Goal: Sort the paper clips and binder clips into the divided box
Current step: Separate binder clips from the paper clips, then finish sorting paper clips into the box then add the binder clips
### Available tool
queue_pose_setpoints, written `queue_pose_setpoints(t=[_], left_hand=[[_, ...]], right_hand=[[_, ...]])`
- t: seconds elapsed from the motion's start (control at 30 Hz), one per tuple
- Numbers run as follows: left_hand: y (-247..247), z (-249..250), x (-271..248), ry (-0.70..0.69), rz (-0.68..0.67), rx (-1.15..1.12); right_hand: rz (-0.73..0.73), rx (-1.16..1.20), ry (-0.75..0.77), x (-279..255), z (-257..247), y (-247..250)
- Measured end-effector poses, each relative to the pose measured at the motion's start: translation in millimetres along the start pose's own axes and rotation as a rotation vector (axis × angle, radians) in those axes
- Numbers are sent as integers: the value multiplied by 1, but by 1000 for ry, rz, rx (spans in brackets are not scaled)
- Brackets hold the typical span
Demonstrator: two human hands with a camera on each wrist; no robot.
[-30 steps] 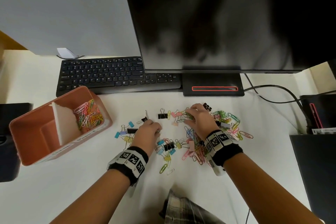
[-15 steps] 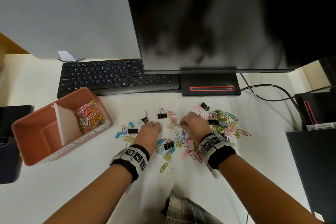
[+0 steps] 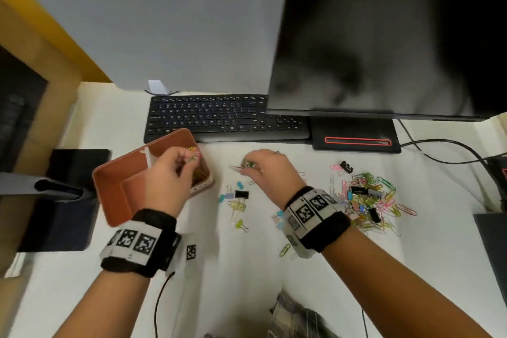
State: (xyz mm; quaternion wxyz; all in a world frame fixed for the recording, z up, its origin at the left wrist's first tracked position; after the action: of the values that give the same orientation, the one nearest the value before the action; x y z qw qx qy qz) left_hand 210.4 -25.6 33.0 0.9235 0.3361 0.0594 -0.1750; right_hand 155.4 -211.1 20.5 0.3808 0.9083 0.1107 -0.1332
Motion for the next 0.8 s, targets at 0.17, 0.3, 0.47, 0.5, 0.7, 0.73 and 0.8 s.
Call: queue_pose_setpoints(t=[0.17, 0.3, 0.47, 0.5, 0.7, 0.73, 0.8], left_hand=[[27, -49, 31, 221, -28, 28], [29, -48, 32, 225, -111, 132], [16, -8, 6, -9, -125, -102], [4, -3, 3, -45, -173, -112], [-108, 30, -6, -160, -424, -70], [-129, 38, -7, -178, -464, -56], [-165, 52, -6, -220, -527, 34]], right_hand=[[-6, 148, 28, 61, -66, -27], [-36, 290, -29, 73, -70, -45], [62, 346, -39, 31, -20, -16], [81, 336, -68, 18, -2, -9], [186, 276, -340, -62, 130, 24], [194, 275, -377, -71, 145, 29], [216, 259, -408, -81, 168, 40]])
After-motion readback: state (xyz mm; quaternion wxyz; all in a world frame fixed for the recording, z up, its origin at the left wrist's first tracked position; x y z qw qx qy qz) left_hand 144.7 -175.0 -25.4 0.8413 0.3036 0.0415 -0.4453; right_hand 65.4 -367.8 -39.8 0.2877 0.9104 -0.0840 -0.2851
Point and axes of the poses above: each hand's wrist, its own x-axis towards the middle knuckle, its own y-axis out of the back of the hand, z = x × y, the point moved 8 cm from there along x, towards the middle knuckle, and after that the axes turned 13 degrees about -z, right-handed, at the moved point
